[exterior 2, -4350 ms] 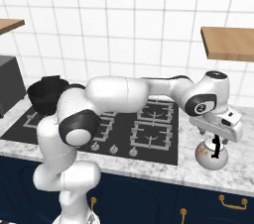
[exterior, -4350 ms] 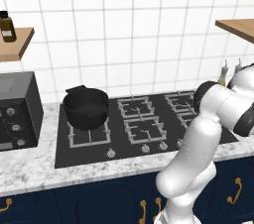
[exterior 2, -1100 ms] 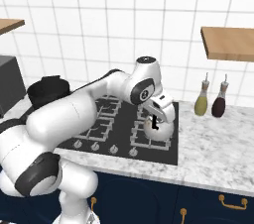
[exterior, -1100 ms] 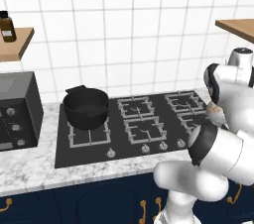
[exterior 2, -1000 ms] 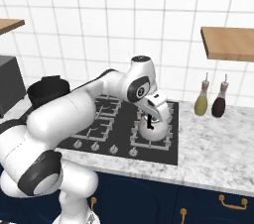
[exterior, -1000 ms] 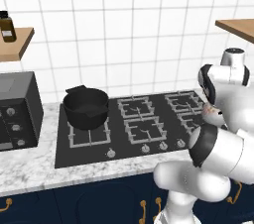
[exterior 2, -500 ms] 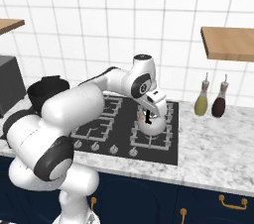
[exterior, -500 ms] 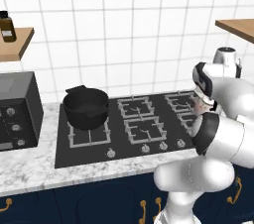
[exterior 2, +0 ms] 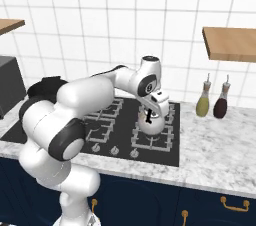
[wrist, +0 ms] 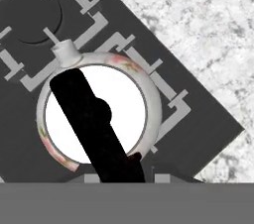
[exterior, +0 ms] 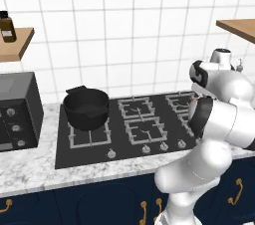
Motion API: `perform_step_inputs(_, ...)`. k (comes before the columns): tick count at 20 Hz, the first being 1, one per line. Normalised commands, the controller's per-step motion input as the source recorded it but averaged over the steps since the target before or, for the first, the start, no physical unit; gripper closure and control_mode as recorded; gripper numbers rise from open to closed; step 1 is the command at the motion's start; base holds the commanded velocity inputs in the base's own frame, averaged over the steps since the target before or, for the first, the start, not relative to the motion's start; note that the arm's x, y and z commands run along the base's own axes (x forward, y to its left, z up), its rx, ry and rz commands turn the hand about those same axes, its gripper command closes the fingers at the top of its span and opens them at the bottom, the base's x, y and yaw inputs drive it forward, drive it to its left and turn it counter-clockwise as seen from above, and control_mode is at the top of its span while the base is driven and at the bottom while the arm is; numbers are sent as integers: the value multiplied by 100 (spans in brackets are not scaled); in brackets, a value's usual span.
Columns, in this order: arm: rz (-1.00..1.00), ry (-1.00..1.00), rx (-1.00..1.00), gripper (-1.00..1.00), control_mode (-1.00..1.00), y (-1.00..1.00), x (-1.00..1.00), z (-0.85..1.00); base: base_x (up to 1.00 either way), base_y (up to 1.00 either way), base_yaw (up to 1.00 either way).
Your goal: Pick the kettle from the counter and place it on a stove burner. Then turn the burner on.
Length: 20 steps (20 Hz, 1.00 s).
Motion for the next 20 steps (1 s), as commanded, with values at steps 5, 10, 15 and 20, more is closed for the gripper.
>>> perform_step_inputs(5,0,1,-5,100,-100,-5,4,-51,0,0,0)
perform_step_inputs(10,0,1,-3,100,-100,-1,3,-37,0,0,0)
perform_step_inputs(15,0,0,0,-100,-100,0,0,0,0,0,0)
perform_step_inputs(20,0,0,0,-100,-100,0,0,22,0,0,0)
